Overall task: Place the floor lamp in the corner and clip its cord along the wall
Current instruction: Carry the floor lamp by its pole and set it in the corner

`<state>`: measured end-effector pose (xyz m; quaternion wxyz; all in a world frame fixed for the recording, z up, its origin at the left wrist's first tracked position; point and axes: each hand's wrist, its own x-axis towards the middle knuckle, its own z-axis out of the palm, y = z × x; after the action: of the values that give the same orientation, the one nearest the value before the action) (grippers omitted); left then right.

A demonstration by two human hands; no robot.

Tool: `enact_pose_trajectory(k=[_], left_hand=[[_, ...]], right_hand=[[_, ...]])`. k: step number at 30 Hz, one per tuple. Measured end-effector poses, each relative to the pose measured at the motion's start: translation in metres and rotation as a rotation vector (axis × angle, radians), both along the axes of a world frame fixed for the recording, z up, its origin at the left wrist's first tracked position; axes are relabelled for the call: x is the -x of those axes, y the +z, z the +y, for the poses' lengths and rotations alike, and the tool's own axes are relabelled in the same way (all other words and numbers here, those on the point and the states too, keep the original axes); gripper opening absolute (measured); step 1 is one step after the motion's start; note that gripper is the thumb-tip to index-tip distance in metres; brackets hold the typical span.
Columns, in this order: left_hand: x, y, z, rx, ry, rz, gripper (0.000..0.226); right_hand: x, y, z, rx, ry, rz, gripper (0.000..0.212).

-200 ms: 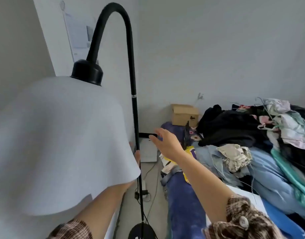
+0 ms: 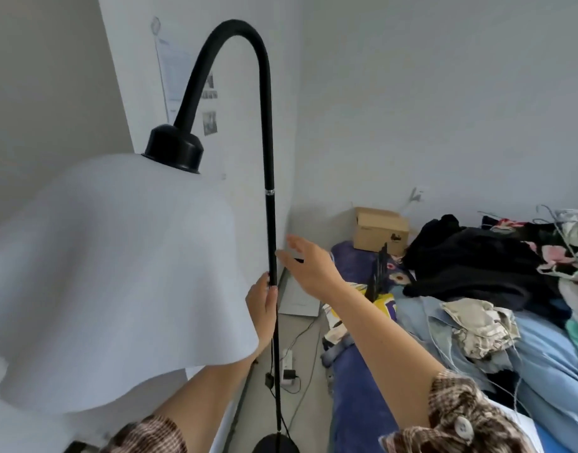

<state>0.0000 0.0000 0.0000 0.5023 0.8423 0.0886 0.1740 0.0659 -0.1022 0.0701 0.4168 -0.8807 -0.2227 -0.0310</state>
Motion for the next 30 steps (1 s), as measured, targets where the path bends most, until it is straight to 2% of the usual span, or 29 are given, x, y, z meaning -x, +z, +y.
enact_pose_trajectory(k=[2,6,13,21,30], left_hand=[[-0.007,-0.001,0.002,0.057,0.021,0.013,0.045],[-0.019,-0.002,0.004,0.127,0.010,0.091,0.045],[-0.030,-0.009,0.010,0.186,-0.042,0.091,0.037],[-0.020,-0.010,0.003,0.252,-0.013,0.023,0.031],[0.033,0.011,0.021,0.294,-0.146,0.013,0.033]], right_hand=[[-0.007,0.007,0.009,-0.056,0.051,0.026,0.054],[-0.011,0.022,0.029,-0.152,0.104,0.057,0.034],[-0.021,0.030,0.030,-0.151,0.149,0.082,0.019],[-0.004,0.038,0.028,-0.229,0.119,0.083,0.018],[0.057,0.062,0.039,-0.246,0.035,0.025,0.018]])
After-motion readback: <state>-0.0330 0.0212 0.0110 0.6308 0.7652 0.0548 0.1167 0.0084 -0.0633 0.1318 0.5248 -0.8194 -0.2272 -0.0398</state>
